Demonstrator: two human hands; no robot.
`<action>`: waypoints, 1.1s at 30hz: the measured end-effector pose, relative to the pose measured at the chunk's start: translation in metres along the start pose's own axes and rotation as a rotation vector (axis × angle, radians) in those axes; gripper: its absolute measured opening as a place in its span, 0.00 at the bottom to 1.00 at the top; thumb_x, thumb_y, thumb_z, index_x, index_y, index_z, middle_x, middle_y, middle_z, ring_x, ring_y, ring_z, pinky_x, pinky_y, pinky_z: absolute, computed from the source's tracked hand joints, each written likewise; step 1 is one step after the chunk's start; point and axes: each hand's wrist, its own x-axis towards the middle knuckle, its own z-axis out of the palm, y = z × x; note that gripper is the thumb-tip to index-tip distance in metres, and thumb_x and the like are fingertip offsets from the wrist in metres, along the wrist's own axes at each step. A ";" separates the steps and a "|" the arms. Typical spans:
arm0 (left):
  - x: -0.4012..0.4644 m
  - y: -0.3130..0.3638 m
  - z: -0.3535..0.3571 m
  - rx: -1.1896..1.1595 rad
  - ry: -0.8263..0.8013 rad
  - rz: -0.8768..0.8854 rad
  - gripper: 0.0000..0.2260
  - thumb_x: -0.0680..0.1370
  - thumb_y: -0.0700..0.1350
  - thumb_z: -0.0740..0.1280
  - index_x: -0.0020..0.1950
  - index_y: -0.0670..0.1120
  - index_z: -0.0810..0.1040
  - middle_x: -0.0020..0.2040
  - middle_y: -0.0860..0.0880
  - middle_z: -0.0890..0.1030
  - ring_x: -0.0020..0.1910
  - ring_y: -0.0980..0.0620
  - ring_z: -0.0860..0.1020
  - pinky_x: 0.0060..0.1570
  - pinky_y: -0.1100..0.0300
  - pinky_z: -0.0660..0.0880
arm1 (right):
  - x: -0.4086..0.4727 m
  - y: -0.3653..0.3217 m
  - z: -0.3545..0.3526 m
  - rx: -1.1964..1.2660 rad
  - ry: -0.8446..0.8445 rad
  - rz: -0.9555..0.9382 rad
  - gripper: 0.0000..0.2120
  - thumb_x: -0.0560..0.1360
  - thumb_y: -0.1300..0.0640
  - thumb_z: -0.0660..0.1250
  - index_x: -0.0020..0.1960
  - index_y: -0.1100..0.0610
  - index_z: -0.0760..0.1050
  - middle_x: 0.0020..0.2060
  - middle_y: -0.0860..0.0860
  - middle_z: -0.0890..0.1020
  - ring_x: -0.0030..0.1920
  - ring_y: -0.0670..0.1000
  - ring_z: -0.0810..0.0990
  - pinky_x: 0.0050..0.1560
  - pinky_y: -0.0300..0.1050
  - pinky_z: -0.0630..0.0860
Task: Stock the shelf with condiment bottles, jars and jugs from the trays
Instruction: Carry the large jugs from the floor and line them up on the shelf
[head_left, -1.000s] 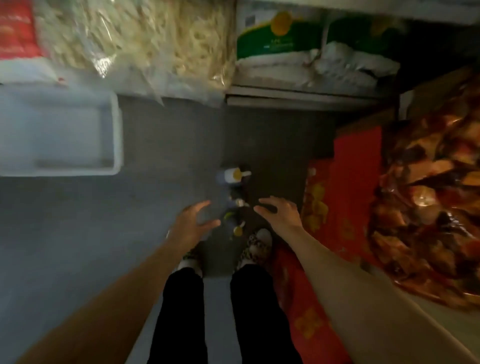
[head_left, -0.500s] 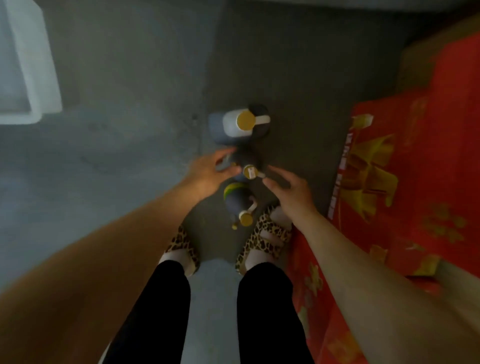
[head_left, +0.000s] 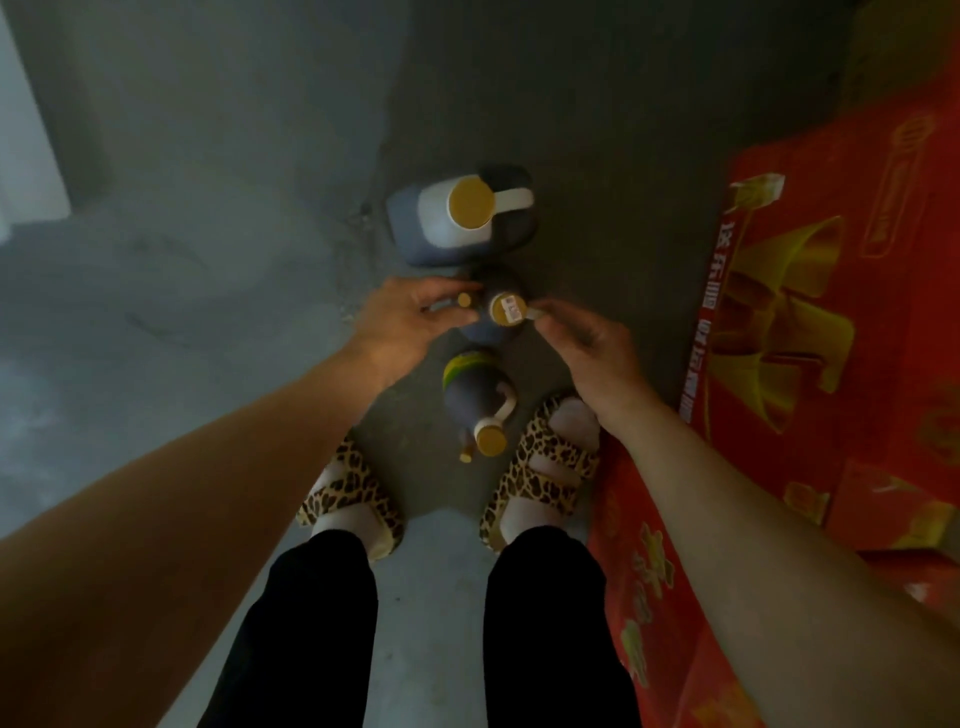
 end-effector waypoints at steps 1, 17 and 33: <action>0.001 0.003 0.004 0.034 0.023 0.008 0.14 0.78 0.43 0.70 0.63 0.52 0.81 0.59 0.55 0.81 0.62 0.55 0.77 0.67 0.55 0.71 | 0.003 -0.003 -0.003 0.012 -0.003 0.006 0.06 0.79 0.53 0.68 0.54 0.45 0.81 0.52 0.33 0.78 0.48 0.23 0.74 0.48 0.20 0.70; 0.014 0.062 0.072 -0.044 0.176 0.030 0.13 0.81 0.52 0.65 0.46 0.45 0.84 0.39 0.45 0.81 0.36 0.54 0.77 0.39 0.59 0.70 | 0.006 0.006 -0.070 0.153 -0.146 0.012 0.33 0.64 0.56 0.77 0.67 0.46 0.71 0.63 0.45 0.80 0.64 0.44 0.78 0.65 0.47 0.75; 0.005 0.051 0.065 -0.268 0.056 -0.132 0.09 0.79 0.51 0.68 0.53 0.48 0.83 0.50 0.48 0.85 0.53 0.51 0.82 0.63 0.49 0.76 | 0.001 0.032 -0.060 0.170 -0.132 0.138 0.43 0.50 0.42 0.85 0.63 0.50 0.78 0.58 0.51 0.84 0.60 0.53 0.82 0.64 0.58 0.76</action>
